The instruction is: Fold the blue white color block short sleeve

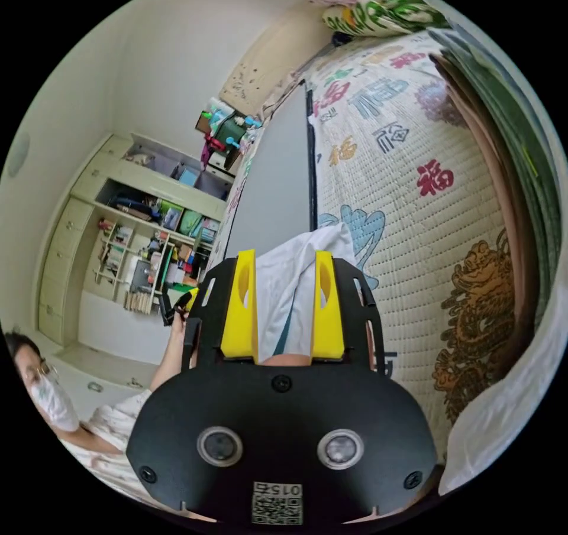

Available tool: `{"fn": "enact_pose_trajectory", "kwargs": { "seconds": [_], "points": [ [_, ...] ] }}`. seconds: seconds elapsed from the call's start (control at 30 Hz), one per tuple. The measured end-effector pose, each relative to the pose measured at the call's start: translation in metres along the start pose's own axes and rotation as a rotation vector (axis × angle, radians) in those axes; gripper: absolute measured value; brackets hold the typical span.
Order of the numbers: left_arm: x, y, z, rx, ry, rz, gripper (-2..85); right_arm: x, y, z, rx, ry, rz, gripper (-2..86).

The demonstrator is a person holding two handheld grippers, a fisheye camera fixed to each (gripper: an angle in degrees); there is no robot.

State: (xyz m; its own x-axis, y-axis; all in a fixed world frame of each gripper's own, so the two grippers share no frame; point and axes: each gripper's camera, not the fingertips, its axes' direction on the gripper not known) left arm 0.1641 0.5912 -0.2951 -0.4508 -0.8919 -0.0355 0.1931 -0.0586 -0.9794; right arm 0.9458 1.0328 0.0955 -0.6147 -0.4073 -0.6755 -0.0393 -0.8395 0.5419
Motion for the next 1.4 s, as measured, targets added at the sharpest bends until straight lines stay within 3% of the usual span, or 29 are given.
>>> {"fn": "enact_pose_trajectory", "kwargs": {
  "seconds": [0.2, 0.37, 0.7, 0.8, 0.9, 1.0, 1.1, 1.17, 1.27, 1.4],
  "points": [
    [-0.054, 0.018, 0.052, -0.014, 0.044, -0.115, 12.5, 0.039, -0.067, 0.021, -0.042, -0.011, 0.122, 13.1],
    [-0.078, 0.04, 0.07, -0.047, 0.039, -0.096, 2.3, 0.075, -0.108, 0.03, -0.009, 0.01, 0.228, 2.4],
    [-0.09, 0.088, 0.054, 0.136, 0.063, -0.026, -0.4, 0.113, -0.14, 0.047, 0.11, 0.125, 0.123, 0.3],
    [-0.094, 0.101, 0.064, 0.149, 0.044, 0.004, -0.2, 0.132, -0.14, 0.073, 0.105, 0.255, 0.114, 0.3],
    [-0.102, 0.126, 0.068, 0.194, 0.021, 0.011, 0.6, 0.16, -0.111, 0.08, 0.205, 0.231, 0.189, 0.3],
    [-0.105, 0.143, 0.065, 0.23, -0.012, -0.004, 4.0, 0.169, -0.055, 0.074, 0.356, 0.184, 0.074, 0.3],
    [-0.102, 0.144, 0.071, 0.206, 0.012, 0.026, 7.1, 0.147, 0.013, 0.087, 0.455, 0.36, -0.139, 0.1],
    [-0.106, 0.143, 0.088, 0.144, 0.023, 0.035, 8.3, 0.122, 0.082, 0.114, 0.584, 0.588, -0.391, -0.2],
    [-0.115, 0.143, 0.104, 0.102, 0.047, 0.032, 8.5, 0.151, 0.14, 0.123, 0.863, 0.705, -0.358, -0.8],
    [-0.13, 0.149, 0.104, 0.136, 0.083, 0.006, 8.4, 0.229, 0.127, 0.116, 0.631, 0.629, -0.247, -0.6]
  ]
}}
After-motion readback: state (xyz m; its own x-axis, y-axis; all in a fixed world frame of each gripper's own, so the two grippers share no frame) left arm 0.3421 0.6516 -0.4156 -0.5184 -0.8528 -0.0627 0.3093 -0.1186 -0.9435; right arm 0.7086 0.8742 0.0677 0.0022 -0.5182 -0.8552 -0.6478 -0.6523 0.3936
